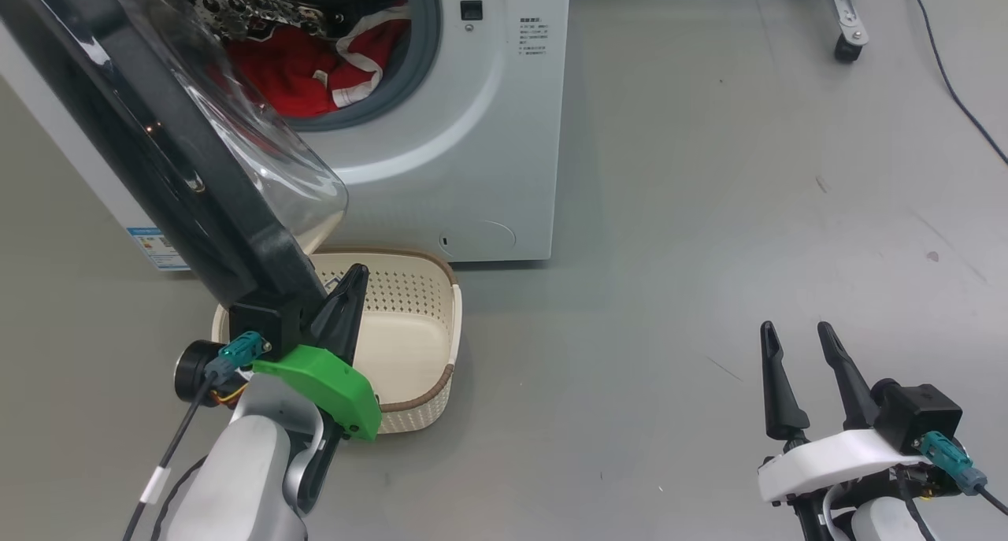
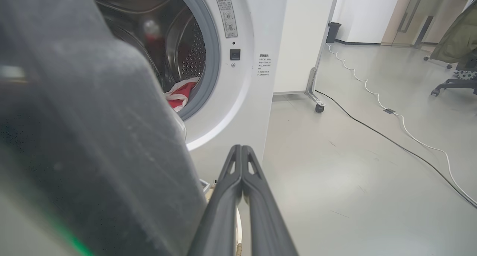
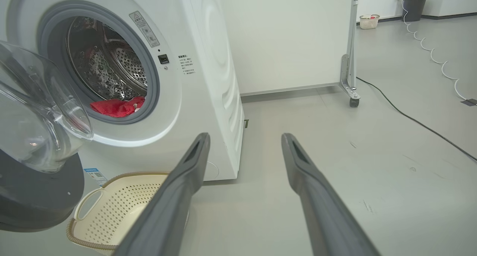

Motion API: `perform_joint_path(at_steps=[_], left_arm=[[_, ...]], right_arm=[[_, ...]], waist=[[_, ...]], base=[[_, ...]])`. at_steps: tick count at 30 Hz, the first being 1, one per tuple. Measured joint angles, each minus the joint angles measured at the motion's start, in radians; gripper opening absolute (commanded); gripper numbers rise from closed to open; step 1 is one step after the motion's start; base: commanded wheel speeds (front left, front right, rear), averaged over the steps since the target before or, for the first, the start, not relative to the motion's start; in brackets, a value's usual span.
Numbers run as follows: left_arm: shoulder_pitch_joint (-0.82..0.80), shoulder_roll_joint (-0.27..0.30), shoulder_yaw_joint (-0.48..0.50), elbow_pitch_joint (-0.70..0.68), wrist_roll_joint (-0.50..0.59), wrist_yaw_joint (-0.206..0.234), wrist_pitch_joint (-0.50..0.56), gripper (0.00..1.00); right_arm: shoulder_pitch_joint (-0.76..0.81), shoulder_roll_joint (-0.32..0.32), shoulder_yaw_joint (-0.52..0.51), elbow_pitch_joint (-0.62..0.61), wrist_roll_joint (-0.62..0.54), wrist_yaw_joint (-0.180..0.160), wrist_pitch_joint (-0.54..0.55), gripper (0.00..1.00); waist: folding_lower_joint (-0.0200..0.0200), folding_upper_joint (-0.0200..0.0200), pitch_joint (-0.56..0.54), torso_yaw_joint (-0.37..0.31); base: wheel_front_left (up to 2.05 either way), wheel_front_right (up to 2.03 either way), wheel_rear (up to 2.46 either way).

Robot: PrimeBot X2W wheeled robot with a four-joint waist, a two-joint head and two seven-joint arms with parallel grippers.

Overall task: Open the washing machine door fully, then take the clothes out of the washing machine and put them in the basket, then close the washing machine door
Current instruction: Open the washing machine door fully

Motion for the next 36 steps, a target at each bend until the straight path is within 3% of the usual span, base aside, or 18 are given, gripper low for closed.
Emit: perform_joint_path(at_steps=[36], left_arm=[[-0.007,0.004,-0.019,0.092,-0.063,0.014,-0.076,0.00]], right_arm=[[0.013,0.002,-0.017,0.018,-0.014,0.017,0.000,1.00]], waist=[[0.0000,0.0000,-0.021,0.315]], base=[[0.00,0.00,0.00]])
